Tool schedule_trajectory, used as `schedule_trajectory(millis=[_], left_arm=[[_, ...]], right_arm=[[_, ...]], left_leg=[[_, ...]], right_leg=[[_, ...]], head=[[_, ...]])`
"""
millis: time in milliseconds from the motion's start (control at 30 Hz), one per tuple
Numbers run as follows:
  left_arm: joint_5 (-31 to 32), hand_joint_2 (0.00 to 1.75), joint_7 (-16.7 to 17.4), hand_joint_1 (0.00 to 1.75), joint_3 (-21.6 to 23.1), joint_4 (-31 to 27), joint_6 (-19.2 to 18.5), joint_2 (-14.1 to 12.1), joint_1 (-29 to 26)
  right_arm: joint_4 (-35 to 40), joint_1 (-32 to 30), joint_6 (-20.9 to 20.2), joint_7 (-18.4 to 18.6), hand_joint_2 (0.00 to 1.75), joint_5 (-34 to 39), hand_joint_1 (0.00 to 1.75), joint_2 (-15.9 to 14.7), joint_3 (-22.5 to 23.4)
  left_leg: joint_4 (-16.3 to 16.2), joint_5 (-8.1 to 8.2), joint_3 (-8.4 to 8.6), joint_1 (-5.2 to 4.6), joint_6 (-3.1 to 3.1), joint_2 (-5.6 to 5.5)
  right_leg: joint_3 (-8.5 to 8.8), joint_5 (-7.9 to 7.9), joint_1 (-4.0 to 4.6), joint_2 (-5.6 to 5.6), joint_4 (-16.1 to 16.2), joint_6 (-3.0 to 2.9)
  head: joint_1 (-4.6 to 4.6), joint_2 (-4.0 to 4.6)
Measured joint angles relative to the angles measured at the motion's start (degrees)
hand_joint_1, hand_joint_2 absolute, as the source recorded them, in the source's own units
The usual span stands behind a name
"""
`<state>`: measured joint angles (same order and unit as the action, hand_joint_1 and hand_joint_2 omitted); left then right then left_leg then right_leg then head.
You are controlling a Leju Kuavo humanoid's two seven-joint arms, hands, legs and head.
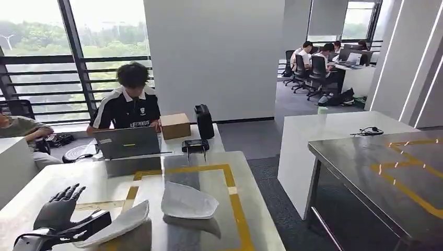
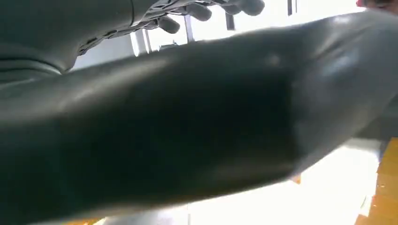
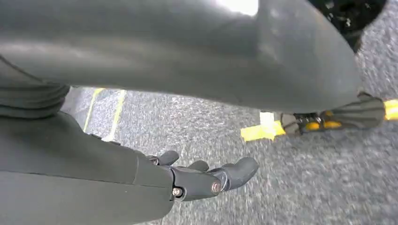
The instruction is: Take the parts from the cabinet and place them on the table.
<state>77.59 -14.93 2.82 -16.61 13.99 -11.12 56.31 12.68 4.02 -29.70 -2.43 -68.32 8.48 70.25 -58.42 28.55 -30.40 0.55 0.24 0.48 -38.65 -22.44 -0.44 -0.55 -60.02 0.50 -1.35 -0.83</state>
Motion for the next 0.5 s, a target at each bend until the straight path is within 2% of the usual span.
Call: schedule_trajectory(millis=[33, 67, 100, 133, 167, 200, 233, 267, 300, 333, 367, 433, 467, 500], left_arm=[[0.04, 0.00, -0.02, 0.00, 0.04, 0.00, -0.02, 0.22, 0.09], [0.04, 0.00, -0.02, 0.00, 0.09, -0.02, 0.00, 0.28, 0.08], [0.04, 0.00, -0.13, 0.00, 0.13, 0.02, -0.02, 0.31, -0.02], [0.04, 0.00, -0.22, 0.00, 0.13, 0.02, -0.02, 0.31, -0.16], [0.04, 0.00, -0.33, 0.00, 0.15, 0.04, 0.00, 0.31, -0.23], [0.04, 0.00, -0.55, 0.00, 0.15, 0.09, -0.02, 0.31, -0.31], [0.02, 0.00, -0.61, 0.00, 0.15, 0.11, -0.02, 0.31, -0.38], [-0.04, 0.00, -0.66, 0.00, 0.15, 0.18, -0.02, 0.31, -0.44], [-0.11, 0.00, -0.72, 0.00, 0.17, 0.15, -0.02, 0.37, -0.45], [-0.11, 0.00, -0.83, 0.00, 0.17, 0.09, -0.07, 0.41, -0.51], [-0.15, 0.00, -0.85, 0.00, 0.17, 0.13, -0.17, 0.37, -0.50], [-0.26, 0.00, -0.85, 0.00, 0.22, 0.17, -0.20, 0.52, -0.51], [-0.28, 0.00, -0.83, 0.00, 0.22, 0.17, -0.20, 0.52, -0.56], [-0.33, 0.00, -0.63, 0.00, 0.22, 0.20, -0.20, 0.50, -0.58]], right_arm=[[0.00, -0.03, 0.00, 0.02, 0.00, -0.02, 0.00, 0.02, 0.00], [0.00, -0.03, -0.17, 0.02, 0.00, -0.09, 0.00, 0.02, 0.00], [0.00, 0.00, -0.35, 0.00, 0.00, -0.09, 0.00, 0.02, 0.00], [0.00, 0.00, -0.35, 0.00, 0.00, -0.09, 0.00, 0.02, 0.00], [0.00, -0.02, -0.37, 0.00, 0.00, -0.09, 0.00, 0.02, 0.00], [0.00, -0.03, -0.33, 0.00, 0.00, -0.09, 0.00, 0.02, 0.00], [0.00, -0.04, -0.33, 0.02, 0.00, -0.09, 0.00, 0.00, 0.00], [0.00, -0.03, -0.33, 0.02, 0.00, -0.09, 0.00, -0.02, 0.00], [0.00, 0.04, -0.33, 0.02, 0.00, -0.02, 0.00, -0.04, 0.02], [0.00, 0.23, -0.33, 0.04, 0.00, 0.06, 0.00, -0.07, 0.02], [0.00, 0.21, -0.35, 0.09, 0.00, 0.26, 0.00, -0.04, 0.02], [0.00, 0.16, -0.35, 0.24, 0.00, 0.44, 0.00, -0.04, 0.02], [0.00, 0.12, -0.35, 0.22, 0.00, 0.52, 0.00, -0.04, 0.02], [0.00, 0.13, -0.33, 0.20, 0.00, 0.50, 0.00, 0.00, 0.02]], left_leg=[[0.12, -0.58, -0.61, -0.05, 0.35, -0.12], [0.10, -1.22, -1.39, -0.03, 0.71, -0.10], [0.07, -1.83, -2.10, -0.06, 0.72, -0.08], [0.00, -2.42, -2.94, -0.10, 0.72, -0.05], [-0.11, -2.91, -3.69, -0.10, 0.66, -0.05], [-0.26, -3.42, -4.54, -0.09, 0.57, -0.06], [-0.40, -3.90, -5.31, -0.07, 0.46, -0.06], [-0.56, -4.32, -5.97, -0.05, 0.29, -0.07], [-0.76, -4.66, -6.37, -0.03, 0.06, -0.07], [-0.86, -4.96, -6.86, -0.14, -0.29, 0.00], [-0.79, -5.37, -6.81, -0.17, -0.69, 0.08], [-0.57, -6.16, -6.87, -0.11, -1.44, 0.12], [-0.32, -6.57, -7.00, -0.22, -1.87, 0.11], [-0.77, -6.12, -7.37, 0.06, -2.05, -0.02]], right_leg=[[-0.91, -2.70, 0.20, 0.13, -1.85, 0.22], [-2.21, -6.22, 0.05, 0.16, -5.69, 0.37], [-3.46, -9.06, 0.00, 0.17, -9.92, 0.50], [-4.51, -11.07, 0.01, 0.16, -14.21, 0.62], [-4.77, -11.50, 0.01, 0.17, -16.37, 0.68], [-3.87, -10.71, 0.01, 0.17, -16.13, 0.69], [-1.58, -9.13, 0.01, 0.17, -13.38, 0.61], [1.85, -7.37, 0.02, 0.17, -8.55, 0.47], [5.57, -6.43, 0.06, 0.18, -3.28, 0.19], [7.88, -8.11, 0.24, 0.20, 0.64, -0.25], [7.23, -6.80, 0.58, 0.15, -0.05, -0.71], [7.02, -6.81, 0.75, 0.14, 0.41, -1.43], [6.73, -6.26, 0.57, 0.14, 0.78, -1.91], [6.62, -5.44, 0.20, 0.36, 1.27, -2.33]], head=[[0.02, 0.00], [0.04, 0.00], [0.02, 0.00], [0.04, 0.00], [0.02, 0.00], [0.04, 0.02], [0.04, 0.00], [0.04, 0.00], [0.04, 0.00], [0.04, 0.00], [-0.11, 0.00], [-0.07, 0.00], [-0.09, 0.02], [-0.09, 0.00]])
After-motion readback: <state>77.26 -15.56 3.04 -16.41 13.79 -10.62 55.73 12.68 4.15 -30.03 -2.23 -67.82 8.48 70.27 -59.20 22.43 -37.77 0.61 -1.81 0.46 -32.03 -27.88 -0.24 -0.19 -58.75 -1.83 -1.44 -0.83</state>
